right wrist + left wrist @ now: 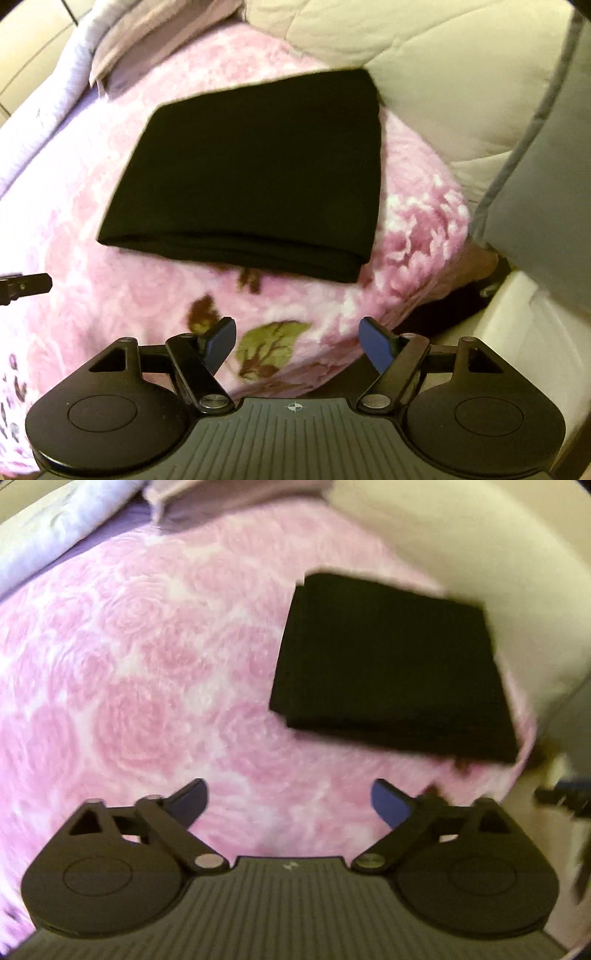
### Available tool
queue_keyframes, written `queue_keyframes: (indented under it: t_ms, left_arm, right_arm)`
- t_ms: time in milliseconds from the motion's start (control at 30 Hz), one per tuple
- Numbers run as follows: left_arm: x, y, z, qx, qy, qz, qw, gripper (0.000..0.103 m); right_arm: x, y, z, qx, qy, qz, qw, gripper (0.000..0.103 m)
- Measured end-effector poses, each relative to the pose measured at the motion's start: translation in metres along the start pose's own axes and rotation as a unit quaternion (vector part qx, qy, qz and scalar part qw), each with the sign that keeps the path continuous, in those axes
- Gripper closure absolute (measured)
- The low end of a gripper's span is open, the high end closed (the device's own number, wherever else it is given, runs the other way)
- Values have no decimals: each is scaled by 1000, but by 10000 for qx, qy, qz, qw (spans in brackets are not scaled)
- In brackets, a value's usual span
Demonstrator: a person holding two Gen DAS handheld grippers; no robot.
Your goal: Fold clothes
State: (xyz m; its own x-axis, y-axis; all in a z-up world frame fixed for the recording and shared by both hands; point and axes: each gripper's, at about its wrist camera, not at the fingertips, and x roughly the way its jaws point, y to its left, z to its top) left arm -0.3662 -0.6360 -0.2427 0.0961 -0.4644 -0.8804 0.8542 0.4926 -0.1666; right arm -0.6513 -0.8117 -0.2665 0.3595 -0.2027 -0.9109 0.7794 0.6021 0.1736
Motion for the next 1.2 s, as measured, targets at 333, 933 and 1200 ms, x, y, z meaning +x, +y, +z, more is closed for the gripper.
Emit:
queue_keyframes:
  t_ms: [333,933,1200]
  left_arm:
    - [-85,-13,-47,1389,-313,-1075,9840,3]
    - [-183,1,-65,1311,-827,-485,9867,4]
    - [-190,1,-65,1287,-812,-497,9871,6]
  right_arm:
    - [-92,47,-46,492,-830,-330,9948,26]
    - [-174,125,-89,528,-1557,-446,9854,26]
    - [-178,134,-85,441,-1590,-465,9852,26]
